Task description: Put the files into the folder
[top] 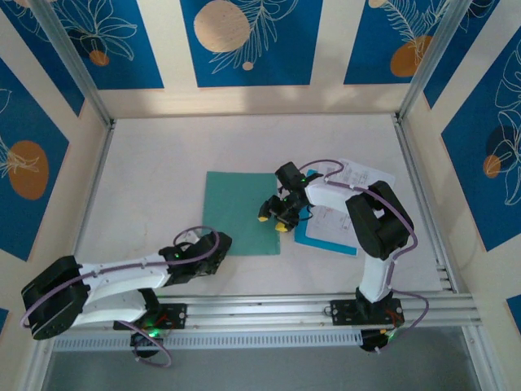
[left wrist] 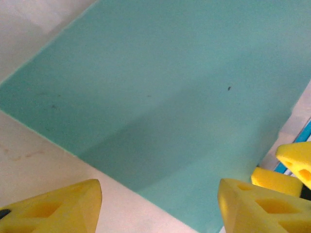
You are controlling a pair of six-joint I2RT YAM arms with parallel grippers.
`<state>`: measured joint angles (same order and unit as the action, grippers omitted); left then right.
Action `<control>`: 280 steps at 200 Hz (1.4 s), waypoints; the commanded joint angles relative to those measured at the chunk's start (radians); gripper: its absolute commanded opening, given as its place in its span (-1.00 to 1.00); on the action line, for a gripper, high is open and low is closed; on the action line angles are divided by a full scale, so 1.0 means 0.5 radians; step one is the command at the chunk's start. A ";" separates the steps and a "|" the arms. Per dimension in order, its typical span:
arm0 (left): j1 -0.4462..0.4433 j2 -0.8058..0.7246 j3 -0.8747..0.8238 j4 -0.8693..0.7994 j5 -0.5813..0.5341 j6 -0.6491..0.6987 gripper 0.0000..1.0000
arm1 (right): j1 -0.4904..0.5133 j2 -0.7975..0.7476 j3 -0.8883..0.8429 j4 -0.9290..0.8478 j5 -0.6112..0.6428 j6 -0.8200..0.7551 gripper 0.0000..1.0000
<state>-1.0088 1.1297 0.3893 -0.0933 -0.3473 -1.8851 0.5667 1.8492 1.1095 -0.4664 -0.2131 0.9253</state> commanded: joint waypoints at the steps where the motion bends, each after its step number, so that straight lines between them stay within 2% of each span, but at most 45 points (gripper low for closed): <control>1: -0.042 0.036 -0.093 0.220 -0.129 -0.169 0.24 | 0.029 0.013 -0.047 -0.081 0.032 -0.010 0.23; 51: -0.095 0.130 -0.199 0.608 -0.286 -0.232 0.12 | 0.020 0.020 -0.053 -0.079 0.028 -0.025 0.23; 87: -0.162 0.137 -0.199 0.704 -0.401 -0.228 0.05 | 0.010 0.029 -0.060 -0.076 0.024 -0.040 0.23; 147: -0.216 0.212 -0.229 0.849 -0.472 -0.244 -0.04 | -0.005 0.056 -0.074 -0.050 -0.009 -0.058 0.23; 210: -0.235 0.467 -0.274 1.406 -0.496 -0.147 -0.20 | -0.059 0.057 -0.126 0.053 -0.139 -0.068 0.25; 261: -0.279 0.690 -0.312 1.860 -0.535 -0.089 -0.73 | -0.081 0.042 -0.128 0.088 -0.197 -0.096 0.25; 277: -0.294 0.738 -0.312 1.944 -0.535 -0.077 -1.00 | -0.090 0.033 -0.133 0.106 -0.217 -0.098 0.25; 280: -0.298 0.743 -0.310 1.955 -0.536 -0.073 -1.00 | -0.090 0.031 -0.133 0.111 -0.221 -0.095 0.25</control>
<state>-1.1370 1.4734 0.2394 0.7189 -0.5850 -1.9354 0.5266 1.8496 1.0737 -0.4042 -0.3149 0.8951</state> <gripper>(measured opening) 0.046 0.625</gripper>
